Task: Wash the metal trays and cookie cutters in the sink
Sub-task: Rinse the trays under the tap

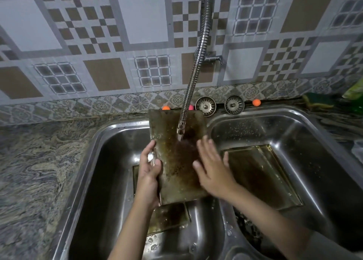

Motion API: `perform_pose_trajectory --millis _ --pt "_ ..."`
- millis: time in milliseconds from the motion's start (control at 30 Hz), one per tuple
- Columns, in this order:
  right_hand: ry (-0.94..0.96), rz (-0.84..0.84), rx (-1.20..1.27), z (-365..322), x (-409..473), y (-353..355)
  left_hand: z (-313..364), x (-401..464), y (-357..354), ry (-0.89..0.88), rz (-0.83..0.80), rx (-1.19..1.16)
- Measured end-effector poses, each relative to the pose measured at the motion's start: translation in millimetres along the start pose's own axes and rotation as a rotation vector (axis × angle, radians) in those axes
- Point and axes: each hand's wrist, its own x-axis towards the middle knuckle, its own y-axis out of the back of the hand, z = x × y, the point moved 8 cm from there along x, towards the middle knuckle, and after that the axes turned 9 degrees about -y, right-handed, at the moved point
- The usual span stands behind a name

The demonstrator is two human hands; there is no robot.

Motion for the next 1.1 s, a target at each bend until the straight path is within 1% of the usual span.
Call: perform_pose_trajectory --millis 33,67,100,133,200,300,367,400,433,533,567,600,667,767,833,867,900,933,1000,1033,1067,1100 --pt "-0.101 0.017 0.033 14 15 9 0 -3 -6 -0.011 -0.051 0.036" --pt "-0.16 0.05 0.052 20 28 19 -4 -6 -12 -0.007 -0.098 0.054" --pt "-0.173 0.091 0.056 16 37 28 -6 -9 -20 0.005 -0.126 0.054" --pt "-0.144 0.125 0.058 6 42 34 -7 -10 -26 0.007 -0.128 0.049" --pt "-0.015 0.135 0.081 -29 34 31 -3 -6 -34 -0.013 -0.115 0.061" --pt "0.233 0.06 0.084 -70 -11 2 4 7 -22 -0.038 -0.018 0.036" --pt "0.31 0.011 0.086 -64 -30 -14 11 10 -6 -0.004 0.041 -0.011" --pt "0.288 -0.001 0.086 -52 -28 -15 14 9 0 0.017 0.067 -0.028" --pt "0.22 -0.007 0.083 -37 -19 -15 15 5 4 0.038 0.073 -0.037" --pt "-0.084 -0.039 0.078 -3 23 -1 4 -12 -4 0.094 0.008 -0.008" --pt "-0.135 -0.026 0.069 -3 35 6 -5 -18 -11 0.116 -0.026 0.001" --pt "-0.14 -0.004 0.053 -10 41 13 -13 -22 -18 0.137 -0.051 -0.006" --pt "-0.034 0.027 0.021 -38 39 19 -23 -24 -26 0.17 -0.052 -0.049" --pt "0.207 -0.009 0.005 -70 2 5 -22 -15 -14 0.179 0.017 -0.088" --pt "0.3 -0.045 0.022 -68 -21 -4 -16 -12 -1 0.183 0.044 -0.098" --pt "0.298 -0.056 0.019 -59 -21 -5 -15 -12 4 0.183 0.045 -0.097" --pt "0.261 -0.056 0.007 -46 -14 -5 -14 -13 6 0.18 0.037 -0.092" --pt "0.182 -0.054 -0.011 -32 -2 -2 -13 -16 6 0.178 0.018 -0.07" --pt "-0.045 -0.043 -0.02 -7 31 11 -15 -26 -7 0.192 -0.06 -0.036" --pt "-0.123 -0.024 -0.017 -2 44 18 -19 -31 -18 0.209 -0.108 -0.043" --pt "-0.151 -0.004 -0.022 -5 52 23 -23 -34 -27 0.226 -0.142 -0.053" --pt "-0.123 0.014 -0.03 -17 53 26 -25 -35 -34 0.232 -0.151 -0.068"
